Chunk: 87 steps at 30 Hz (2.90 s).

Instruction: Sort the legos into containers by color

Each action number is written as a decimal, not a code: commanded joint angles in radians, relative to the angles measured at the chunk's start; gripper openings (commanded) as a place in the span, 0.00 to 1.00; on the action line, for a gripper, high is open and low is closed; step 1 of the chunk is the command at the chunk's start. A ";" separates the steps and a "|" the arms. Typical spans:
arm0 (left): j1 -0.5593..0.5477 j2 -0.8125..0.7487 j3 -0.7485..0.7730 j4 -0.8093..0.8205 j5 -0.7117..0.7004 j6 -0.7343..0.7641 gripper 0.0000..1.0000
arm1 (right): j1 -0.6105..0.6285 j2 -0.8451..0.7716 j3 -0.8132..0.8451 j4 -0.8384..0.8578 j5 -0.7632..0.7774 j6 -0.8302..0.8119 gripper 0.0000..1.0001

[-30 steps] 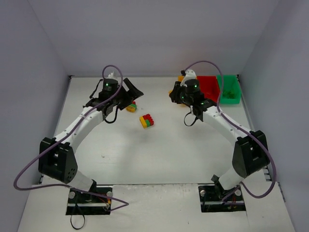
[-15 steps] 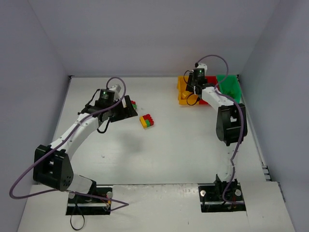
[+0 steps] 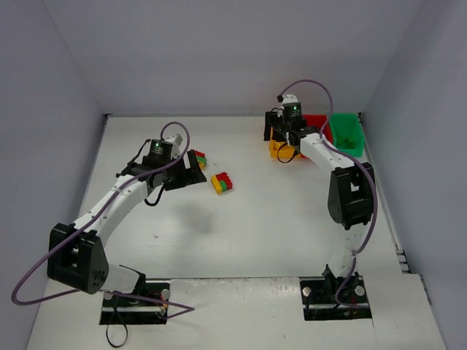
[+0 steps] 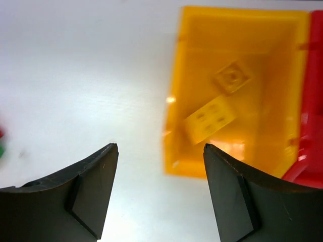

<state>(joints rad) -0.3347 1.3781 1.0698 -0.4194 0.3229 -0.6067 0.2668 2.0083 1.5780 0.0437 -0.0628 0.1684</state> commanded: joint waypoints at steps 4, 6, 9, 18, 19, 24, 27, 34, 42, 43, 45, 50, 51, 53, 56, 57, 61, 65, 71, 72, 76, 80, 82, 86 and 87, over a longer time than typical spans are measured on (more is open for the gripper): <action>-0.001 0.044 0.038 0.050 0.050 0.030 0.78 | 0.123 -0.241 -0.179 0.039 -0.106 0.002 0.65; -0.006 0.088 0.073 0.054 0.065 0.086 0.78 | 0.133 -0.290 -0.254 0.039 -0.127 0.026 0.65; -0.016 0.173 0.180 -0.010 0.085 0.270 0.78 | 0.140 -0.363 -0.346 0.041 -0.138 0.046 0.65; -0.070 0.493 0.481 -0.191 0.050 0.697 0.79 | 0.137 -0.566 -0.538 0.035 -0.120 0.075 0.65; -0.079 0.545 0.524 -0.208 0.053 0.738 0.79 | 0.137 -0.580 -0.559 0.032 -0.123 0.079 0.65; -0.122 0.627 0.596 -0.268 0.039 0.843 0.79 | 0.135 -0.666 -0.627 0.015 -0.131 0.089 0.66; -0.147 0.630 0.578 -0.233 0.010 0.874 0.79 | 0.132 -0.688 -0.641 0.010 -0.126 0.088 0.66; -0.185 0.661 0.582 -0.185 -0.018 0.874 0.79 | 0.123 -0.689 -0.647 0.004 -0.127 0.079 0.66; -0.191 0.687 0.565 -0.141 -0.045 0.900 0.79 | 0.115 -0.674 -0.653 0.004 -0.137 0.065 0.66; -0.193 0.690 0.565 -0.133 -0.048 0.900 0.79 | 0.115 -0.672 -0.653 0.004 -0.144 0.063 0.66; -0.191 0.694 0.565 -0.121 -0.048 0.906 0.79 | 0.114 -0.669 -0.655 0.004 -0.149 0.062 0.66; -0.193 0.704 0.565 -0.105 -0.035 0.941 0.79 | 0.107 -0.674 -0.662 0.004 -0.163 0.054 0.65; -0.191 0.700 0.565 -0.095 -0.035 0.946 0.79 | 0.107 -0.674 -0.664 0.004 -0.166 0.052 0.66; -0.191 0.685 0.553 -0.079 -0.042 0.953 0.79 | 0.106 -0.677 -0.671 0.004 -0.178 0.051 0.65; -0.193 0.671 0.542 -0.053 -0.038 0.961 0.79 | 0.104 -0.681 -0.677 0.004 -0.184 0.052 0.65; -0.191 0.673 0.545 -0.052 -0.033 0.961 0.79 | 0.104 -0.680 -0.678 0.004 -0.186 0.052 0.65; -0.193 0.696 0.555 -0.074 -0.008 0.947 0.79 | 0.103 -0.675 -0.681 0.004 -0.195 0.052 0.65; -0.193 0.697 0.539 -0.093 0.010 0.940 0.60 | 0.101 -0.678 -0.674 0.004 -0.209 0.057 0.64; -0.193 0.566 0.450 -0.030 0.018 0.915 0.29 | 0.095 -0.684 -0.642 -0.001 -0.270 0.088 0.59; -0.193 0.535 0.434 -0.012 0.022 0.911 0.29 | 0.094 -0.678 -0.624 -0.002 -0.285 0.095 0.59; -0.193 0.330 0.314 0.138 0.038 0.866 0.29 | 0.089 -0.649 -0.541 -0.037 -0.399 0.167 0.53; -0.193 0.172 0.220 0.243 0.068 0.841 0.33 | 0.098 -0.629 -0.463 -0.039 -0.476 0.270 0.59; -0.194 0.097 0.191 0.258 0.094 0.841 0.35 | 0.106 -0.620 -0.417 -0.039 -0.499 0.307 0.62; -0.198 -0.023 0.148 0.278 0.139 0.841 0.37 | 0.118 -0.605 -0.359 -0.039 -0.532 0.391 0.64; -0.208 -0.040 0.127 0.281 0.136 0.848 0.36 | 0.120 -0.602 -0.339 -0.039 -0.542 0.399 0.64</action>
<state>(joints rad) -0.5243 1.4044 1.2289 -0.2153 0.4091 0.2455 0.3744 1.3994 1.1679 -0.0288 -0.5343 0.4862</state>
